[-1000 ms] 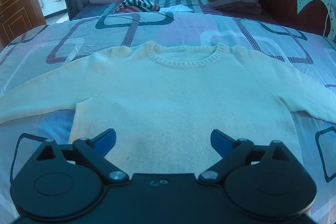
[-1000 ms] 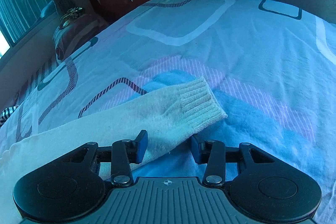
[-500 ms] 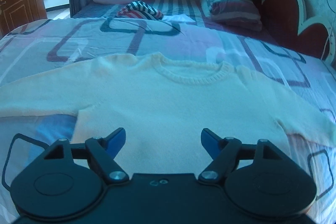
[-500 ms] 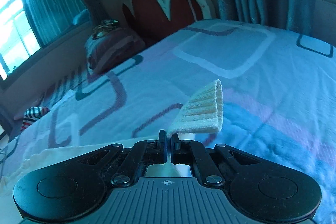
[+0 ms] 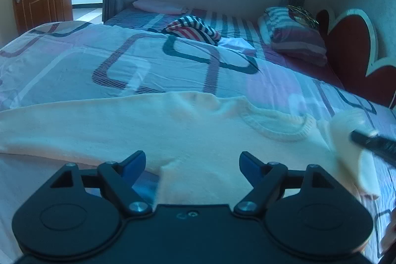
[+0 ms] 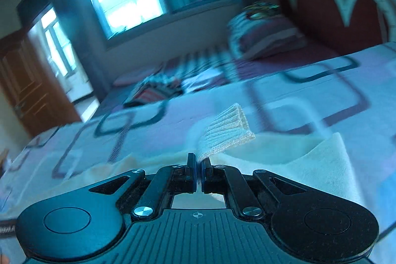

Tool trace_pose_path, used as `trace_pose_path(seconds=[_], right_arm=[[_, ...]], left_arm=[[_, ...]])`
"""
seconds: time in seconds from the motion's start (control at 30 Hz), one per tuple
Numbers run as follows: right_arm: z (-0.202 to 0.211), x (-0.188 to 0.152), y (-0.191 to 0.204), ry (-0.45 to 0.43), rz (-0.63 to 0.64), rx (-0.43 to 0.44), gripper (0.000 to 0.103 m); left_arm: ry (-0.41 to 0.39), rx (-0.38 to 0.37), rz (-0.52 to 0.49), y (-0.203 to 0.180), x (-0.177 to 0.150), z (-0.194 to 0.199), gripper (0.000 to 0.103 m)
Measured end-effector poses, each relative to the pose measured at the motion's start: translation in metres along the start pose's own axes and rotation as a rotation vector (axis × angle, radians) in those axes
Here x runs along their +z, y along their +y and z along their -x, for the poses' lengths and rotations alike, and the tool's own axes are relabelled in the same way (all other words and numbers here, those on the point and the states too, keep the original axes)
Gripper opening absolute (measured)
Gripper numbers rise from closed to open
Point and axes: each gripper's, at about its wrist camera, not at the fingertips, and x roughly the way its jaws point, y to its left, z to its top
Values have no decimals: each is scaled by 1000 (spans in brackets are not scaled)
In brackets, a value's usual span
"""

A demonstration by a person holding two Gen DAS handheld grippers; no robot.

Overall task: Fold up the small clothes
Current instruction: 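Lift the sleeve with the right tool, lay it across the body, release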

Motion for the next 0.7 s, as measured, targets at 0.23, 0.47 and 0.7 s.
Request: trace_pose_path(seconds=[0.23, 0.47, 0.7], right_arm=[[-53, -53, 65, 167, 116, 88, 7], [-15, -57, 36, 118, 129, 32, 43], [33, -74, -26, 61, 221, -201, 49]], left_arm=[[31, -56, 9, 23, 1, -16, 84], [162, -242, 125, 15, -3, -43, 85], [290, -371, 251, -10, -16, -87, 67]])
